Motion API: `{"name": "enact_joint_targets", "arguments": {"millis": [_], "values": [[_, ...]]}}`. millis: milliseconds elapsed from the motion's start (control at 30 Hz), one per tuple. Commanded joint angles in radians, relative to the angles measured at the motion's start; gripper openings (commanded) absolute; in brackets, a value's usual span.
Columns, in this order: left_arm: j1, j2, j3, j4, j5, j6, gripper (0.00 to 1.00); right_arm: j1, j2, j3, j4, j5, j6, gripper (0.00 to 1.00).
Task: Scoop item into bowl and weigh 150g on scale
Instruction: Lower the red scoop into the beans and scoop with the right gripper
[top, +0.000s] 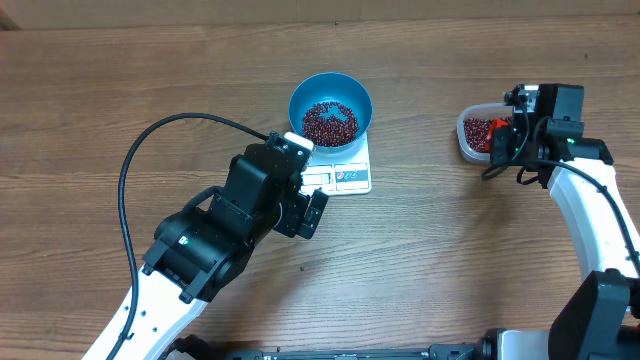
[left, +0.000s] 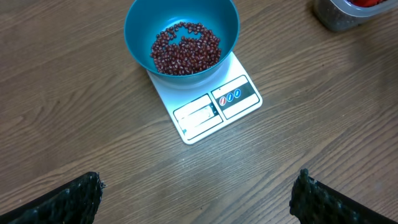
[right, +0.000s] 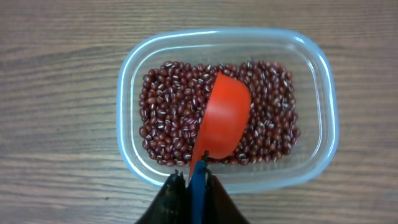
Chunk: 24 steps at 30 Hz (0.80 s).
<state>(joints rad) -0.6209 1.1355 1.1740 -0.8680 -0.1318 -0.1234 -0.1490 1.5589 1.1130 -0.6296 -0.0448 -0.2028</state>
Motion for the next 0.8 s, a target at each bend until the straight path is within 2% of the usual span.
{"name": "enact_joint_targets", "arguments": {"millis": [0, 267, 533, 767], "values": [[0.005, 0.003, 0.007, 0.001, -0.009, 0.015, 1.00, -0.002, 0.001, 0.006, 0.021, 0.002, 0.001, 0.04], [0.005, 0.003, 0.007, 0.001, -0.009, 0.015, 1.00, -0.002, 0.001, 0.008, 0.013, 0.051, 0.000, 0.04], [0.005, 0.003, 0.007, 0.001, -0.009, 0.015, 0.99, -0.002, -0.020, 0.069, -0.087, 0.130, -0.008, 0.04], [0.005, 0.003, 0.007, 0.001, -0.009, 0.015, 0.99, -0.002, -0.050, 0.076, -0.092, 0.149, -0.094, 0.04]]}}
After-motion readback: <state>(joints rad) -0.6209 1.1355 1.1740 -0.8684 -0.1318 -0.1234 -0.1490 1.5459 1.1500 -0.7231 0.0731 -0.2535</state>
